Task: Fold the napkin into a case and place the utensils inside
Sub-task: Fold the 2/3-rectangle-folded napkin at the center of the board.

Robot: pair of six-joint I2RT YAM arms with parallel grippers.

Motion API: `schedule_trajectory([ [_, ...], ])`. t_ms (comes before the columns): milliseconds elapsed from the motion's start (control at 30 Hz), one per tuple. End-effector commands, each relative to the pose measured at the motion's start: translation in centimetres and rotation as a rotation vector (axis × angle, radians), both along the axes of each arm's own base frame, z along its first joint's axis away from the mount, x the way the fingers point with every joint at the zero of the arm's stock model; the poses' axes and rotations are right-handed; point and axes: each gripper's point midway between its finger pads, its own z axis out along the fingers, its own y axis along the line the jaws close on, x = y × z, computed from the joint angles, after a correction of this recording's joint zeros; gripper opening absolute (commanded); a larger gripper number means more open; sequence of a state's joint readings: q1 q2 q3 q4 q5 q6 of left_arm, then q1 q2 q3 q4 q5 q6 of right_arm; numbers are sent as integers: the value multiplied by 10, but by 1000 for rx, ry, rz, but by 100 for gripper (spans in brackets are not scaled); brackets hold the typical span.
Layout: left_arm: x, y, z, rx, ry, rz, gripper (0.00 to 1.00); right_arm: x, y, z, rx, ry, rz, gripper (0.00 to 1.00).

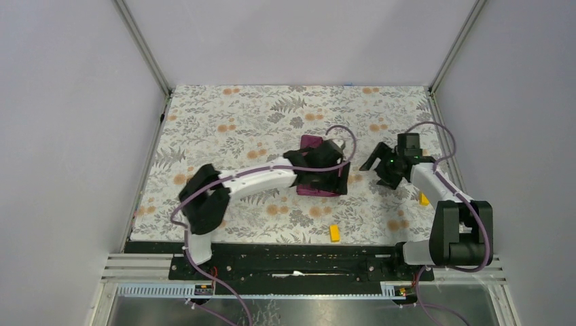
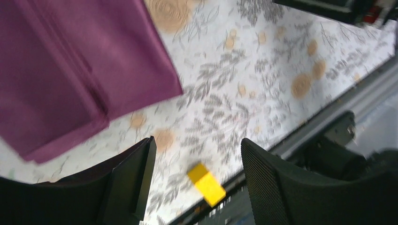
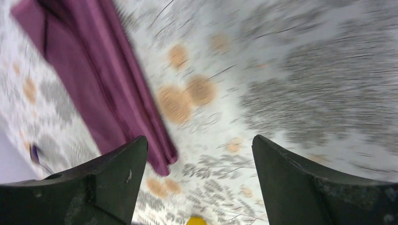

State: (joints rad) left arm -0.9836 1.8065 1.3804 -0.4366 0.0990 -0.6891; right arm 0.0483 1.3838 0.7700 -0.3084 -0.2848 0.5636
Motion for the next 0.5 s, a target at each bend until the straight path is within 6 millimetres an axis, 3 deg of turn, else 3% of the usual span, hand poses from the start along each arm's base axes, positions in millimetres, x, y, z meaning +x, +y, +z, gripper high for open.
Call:
schedule_trajectory([
  [0,26,-17,-16,167,-103,85,68,-6,-52,-5,-102,44,-183,89],
  [233,43,-39,-52,342,-142,68,66,0,-60,-2,-137,19,-176,89],
  [467,50,-34,-79,454,-153,79,60,-2,-53,-13,-102,42,-146,89],
])
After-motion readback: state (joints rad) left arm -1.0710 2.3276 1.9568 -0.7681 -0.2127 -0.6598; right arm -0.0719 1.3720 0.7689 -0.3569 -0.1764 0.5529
